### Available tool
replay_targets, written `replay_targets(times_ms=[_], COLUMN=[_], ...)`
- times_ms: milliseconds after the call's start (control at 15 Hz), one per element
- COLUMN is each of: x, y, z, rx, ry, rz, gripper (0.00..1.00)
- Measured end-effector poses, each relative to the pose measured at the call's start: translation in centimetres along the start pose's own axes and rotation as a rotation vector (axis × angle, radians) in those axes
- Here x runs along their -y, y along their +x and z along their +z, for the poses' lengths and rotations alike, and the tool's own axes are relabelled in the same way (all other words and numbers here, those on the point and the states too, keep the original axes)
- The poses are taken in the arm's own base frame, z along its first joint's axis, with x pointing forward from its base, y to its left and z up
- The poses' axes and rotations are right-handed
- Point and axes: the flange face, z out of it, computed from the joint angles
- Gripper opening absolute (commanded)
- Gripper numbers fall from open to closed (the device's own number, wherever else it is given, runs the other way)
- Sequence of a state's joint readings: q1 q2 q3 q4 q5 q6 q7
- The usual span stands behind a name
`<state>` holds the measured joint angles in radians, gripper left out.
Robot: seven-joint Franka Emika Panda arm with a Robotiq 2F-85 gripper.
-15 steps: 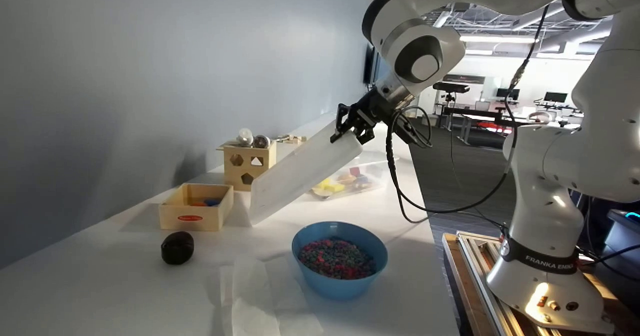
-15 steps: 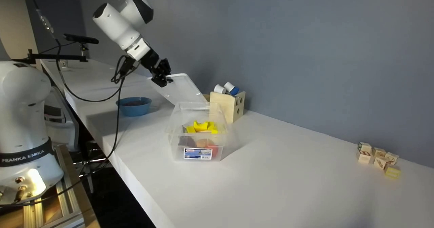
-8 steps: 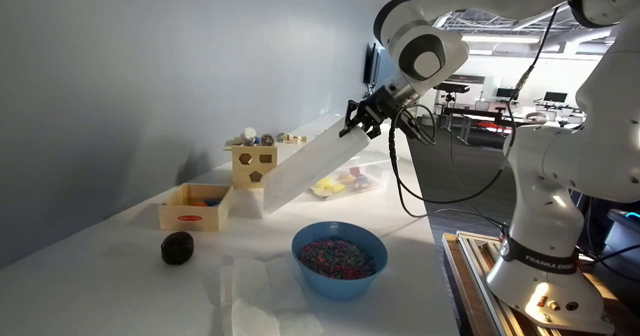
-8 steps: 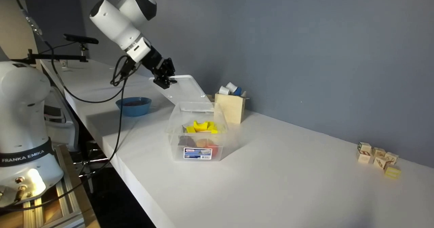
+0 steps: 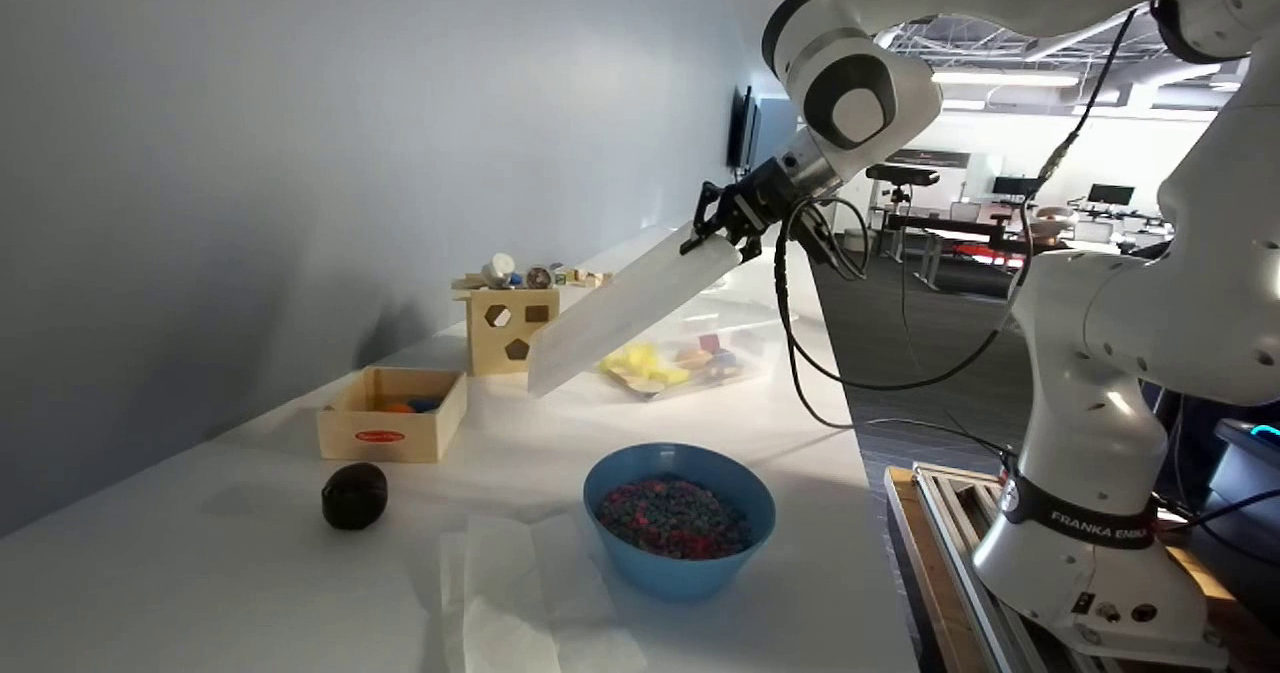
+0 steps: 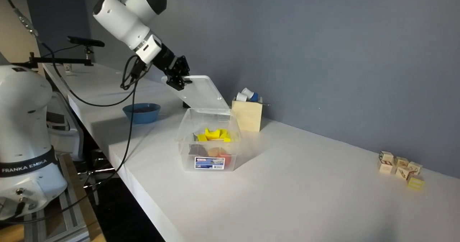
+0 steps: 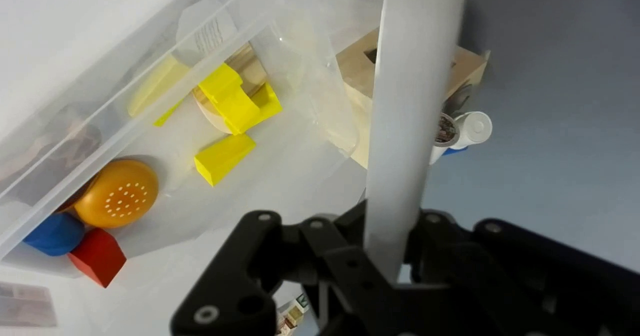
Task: Put the white lid on the clear container.
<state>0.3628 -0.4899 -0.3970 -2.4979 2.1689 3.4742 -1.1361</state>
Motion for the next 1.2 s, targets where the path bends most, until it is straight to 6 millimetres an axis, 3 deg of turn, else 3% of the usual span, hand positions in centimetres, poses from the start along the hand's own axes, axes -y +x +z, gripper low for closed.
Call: replay_targets(times_ms=[533,1200], x=[-1.3,-5.2], y=[3.4,6.2], z=[-1.8,-3.8], rx=[-0.030,-0.027], ry=[0.066,0.149], rz=[-0.008,0.014], gripper=[0.01,0.01])
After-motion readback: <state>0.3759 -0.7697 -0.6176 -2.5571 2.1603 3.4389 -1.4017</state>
